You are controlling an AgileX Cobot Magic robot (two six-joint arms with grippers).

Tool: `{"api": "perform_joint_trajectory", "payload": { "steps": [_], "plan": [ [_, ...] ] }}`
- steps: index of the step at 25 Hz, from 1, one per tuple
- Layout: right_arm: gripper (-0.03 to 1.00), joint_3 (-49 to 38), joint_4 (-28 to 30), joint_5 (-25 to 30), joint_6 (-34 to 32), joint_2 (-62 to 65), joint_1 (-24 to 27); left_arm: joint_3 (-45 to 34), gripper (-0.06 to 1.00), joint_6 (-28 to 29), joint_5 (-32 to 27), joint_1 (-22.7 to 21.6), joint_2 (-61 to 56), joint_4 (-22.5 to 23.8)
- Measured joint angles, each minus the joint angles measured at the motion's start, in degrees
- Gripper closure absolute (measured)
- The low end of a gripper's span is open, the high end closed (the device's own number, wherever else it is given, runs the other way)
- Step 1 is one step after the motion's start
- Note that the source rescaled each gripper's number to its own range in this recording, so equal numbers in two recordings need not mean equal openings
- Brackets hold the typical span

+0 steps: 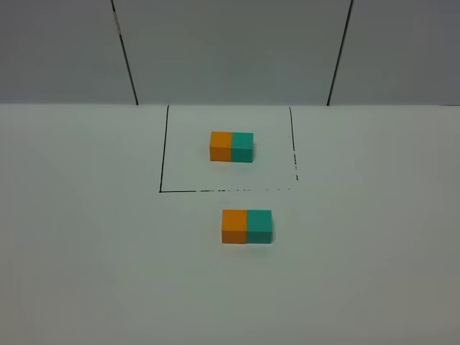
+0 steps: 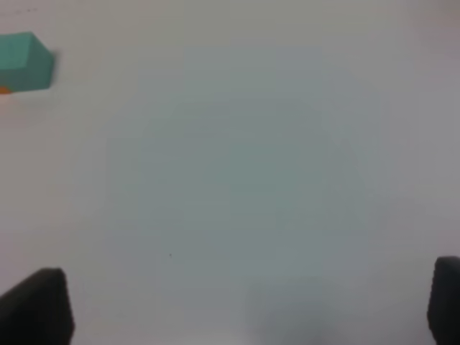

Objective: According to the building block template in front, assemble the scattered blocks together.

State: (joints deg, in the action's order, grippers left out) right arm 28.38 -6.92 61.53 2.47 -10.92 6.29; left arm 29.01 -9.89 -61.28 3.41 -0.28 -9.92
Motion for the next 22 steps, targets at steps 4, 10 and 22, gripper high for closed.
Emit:
{"api": "perform_joint_trajectory", "payload": {
  "steps": [4, 10, 22],
  "plan": [
    [-0.03, -0.1, 0.9, -0.8, 0.0, 6.3, -1.0, 0.0, 0.32, 0.0, 0.0, 0.0, 0.0, 0.0],
    [-0.03, -0.1, 1.5, -0.9, -0.4, 11.1, -4.0, 0.0, 0.32, 0.0, -0.1, 0.0, 0.0, 0.0],
    [-0.01, -0.1, 2.3, -1.0, -0.9, 11.3, -4.4, 0.0, 0.32, 0.0, 0.0, 0.0, 0.0, 0.0]
  ]
}}
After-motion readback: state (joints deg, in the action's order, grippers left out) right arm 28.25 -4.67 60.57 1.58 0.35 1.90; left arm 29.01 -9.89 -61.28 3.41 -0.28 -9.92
